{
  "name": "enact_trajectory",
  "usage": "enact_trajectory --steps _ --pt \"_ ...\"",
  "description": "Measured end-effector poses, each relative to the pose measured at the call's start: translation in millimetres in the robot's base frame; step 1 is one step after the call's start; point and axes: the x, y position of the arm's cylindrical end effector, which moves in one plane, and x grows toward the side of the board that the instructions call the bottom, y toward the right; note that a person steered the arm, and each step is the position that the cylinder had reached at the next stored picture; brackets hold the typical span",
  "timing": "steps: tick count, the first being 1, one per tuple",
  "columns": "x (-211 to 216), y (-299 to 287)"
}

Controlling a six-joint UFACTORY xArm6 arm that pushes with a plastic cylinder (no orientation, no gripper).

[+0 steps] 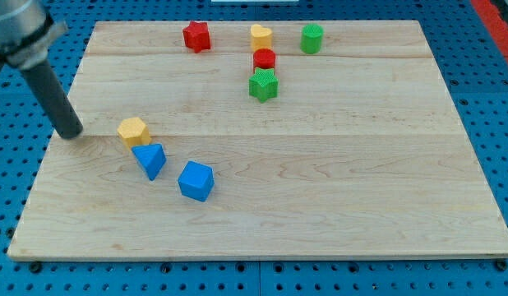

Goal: Push the hexagon diagonally to the green star

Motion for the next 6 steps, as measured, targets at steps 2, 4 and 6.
enact_trajectory --steps 2,4,6 --pt "-26.2 131.8" --pt "-47.2 84.5" --pt "-55.2 56.8"
